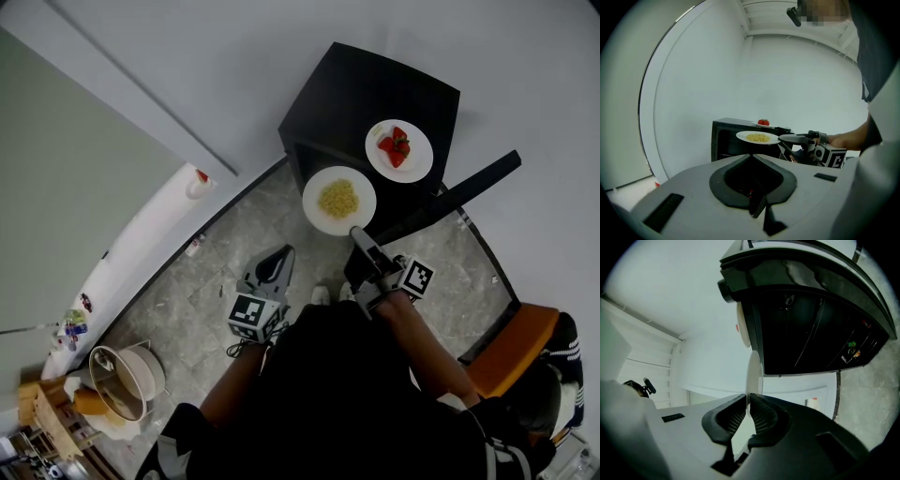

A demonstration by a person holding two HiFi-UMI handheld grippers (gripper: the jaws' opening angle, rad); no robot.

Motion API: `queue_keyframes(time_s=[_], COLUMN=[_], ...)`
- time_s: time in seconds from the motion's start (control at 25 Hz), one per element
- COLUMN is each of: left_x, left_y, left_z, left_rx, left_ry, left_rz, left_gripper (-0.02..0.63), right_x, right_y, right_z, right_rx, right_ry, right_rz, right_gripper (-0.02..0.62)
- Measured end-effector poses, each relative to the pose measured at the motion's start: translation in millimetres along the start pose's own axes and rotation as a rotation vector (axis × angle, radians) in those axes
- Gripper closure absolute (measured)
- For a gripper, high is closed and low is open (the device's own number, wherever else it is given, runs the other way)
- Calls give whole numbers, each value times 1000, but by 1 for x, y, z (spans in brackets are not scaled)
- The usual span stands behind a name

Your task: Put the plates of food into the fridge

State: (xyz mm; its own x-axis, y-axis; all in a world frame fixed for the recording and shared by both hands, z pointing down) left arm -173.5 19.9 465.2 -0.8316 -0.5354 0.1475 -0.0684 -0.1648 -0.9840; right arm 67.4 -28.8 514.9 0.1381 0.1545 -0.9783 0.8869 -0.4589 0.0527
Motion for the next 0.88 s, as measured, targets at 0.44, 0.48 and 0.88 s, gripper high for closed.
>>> queue_keyframes(time_s=[0.44,0.48,0.88], left_x=[-5,-5,-4], left_y=[-5,-6,-7], left_z=[6,6,8], left_rx=[31,33,25], left_ry=[-24,-25,-32], left_rz=[-2,-3,-5], left_gripper=[575,575,575], right_x=[-22,-25,-71], right_y=[25,28,59], right_z=[-17,-19,-27], right_rx=[-67,-75,-180], right_ry=[-51,-59,-115], right_rz=[11,5,-49], right_gripper=[555,555,555])
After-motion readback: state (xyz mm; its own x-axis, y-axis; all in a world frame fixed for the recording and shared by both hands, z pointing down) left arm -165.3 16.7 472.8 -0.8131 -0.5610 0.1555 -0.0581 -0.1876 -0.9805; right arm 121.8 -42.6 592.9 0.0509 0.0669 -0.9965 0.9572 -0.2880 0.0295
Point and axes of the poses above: the fingertips, and each gripper's own axes: z forward along the fingers, x to its left, y out of its top, the point moved 9 cm from there along -z, backward along the fingers, and after that the axes turned 14 degrees about -x, right-handed, at the moved point
